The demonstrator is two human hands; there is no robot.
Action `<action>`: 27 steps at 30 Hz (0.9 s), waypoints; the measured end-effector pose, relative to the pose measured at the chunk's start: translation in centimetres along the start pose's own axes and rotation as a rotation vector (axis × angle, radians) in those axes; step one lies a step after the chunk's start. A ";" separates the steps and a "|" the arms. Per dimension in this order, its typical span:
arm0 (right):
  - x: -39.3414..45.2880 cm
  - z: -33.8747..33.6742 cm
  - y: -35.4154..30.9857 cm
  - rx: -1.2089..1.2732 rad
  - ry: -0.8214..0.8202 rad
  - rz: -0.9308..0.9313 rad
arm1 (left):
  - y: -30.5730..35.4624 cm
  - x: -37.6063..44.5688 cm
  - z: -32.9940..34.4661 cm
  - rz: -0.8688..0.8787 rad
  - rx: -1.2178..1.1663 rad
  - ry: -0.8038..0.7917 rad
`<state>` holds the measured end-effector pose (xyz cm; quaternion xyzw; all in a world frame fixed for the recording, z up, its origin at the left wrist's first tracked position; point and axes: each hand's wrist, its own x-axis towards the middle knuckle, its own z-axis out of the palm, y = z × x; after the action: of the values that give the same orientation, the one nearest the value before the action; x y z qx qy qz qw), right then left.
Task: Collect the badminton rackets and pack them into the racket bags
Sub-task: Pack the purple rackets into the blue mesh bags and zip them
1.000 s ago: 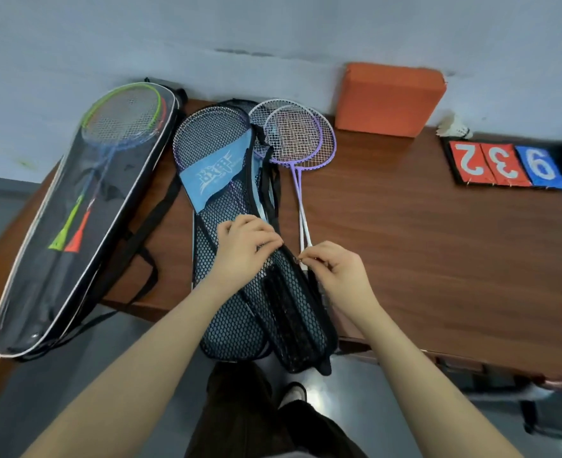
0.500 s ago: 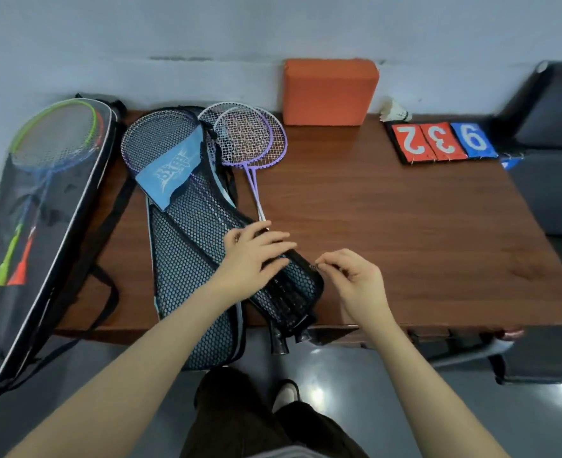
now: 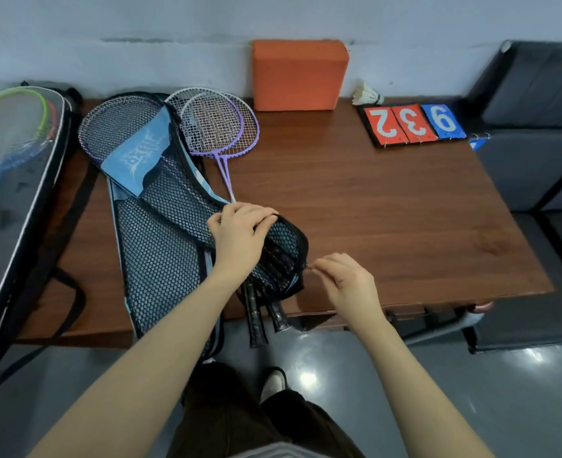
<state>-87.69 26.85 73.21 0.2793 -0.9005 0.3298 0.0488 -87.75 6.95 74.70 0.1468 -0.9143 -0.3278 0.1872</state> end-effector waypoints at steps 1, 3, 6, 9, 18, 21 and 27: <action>-0.1 0.1 0.1 -0.001 -0.016 0.020 | -0.1 -0.1 0.3 0.000 0.006 -0.012; 0.0 0.4 0.2 0.070 -0.051 0.098 | -0.6 -0.5 0.6 0.006 0.038 -0.035; 0.5 0.8 -0.1 0.224 -0.060 0.175 | -1.4 -1.5 0.6 0.044 0.082 -0.051; 2.0 1.7 -0.6 0.222 -0.019 0.203 | -2.7 -2.8 0.1 -0.134 0.088 -0.020; 9.5 4.9 -1.2 -0.179 -0.181 0.097 | -6.7 -2.4 0.3 -0.593 -0.002 -0.154; 10.0 5.2 -1.5 -0.140 -0.140 0.013 | -6.3 -1.9 0.3 -0.608 -0.117 -0.092; 8.1 5.1 -1.4 -0.053 -0.149 -0.052 | -6.0 -2.8 -0.9 -0.605 -0.279 0.064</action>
<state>-93.23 18.94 72.23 0.3248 -0.9025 0.2829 -0.0026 -84.02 3.12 70.78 0.3945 -0.7692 -0.4860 0.1283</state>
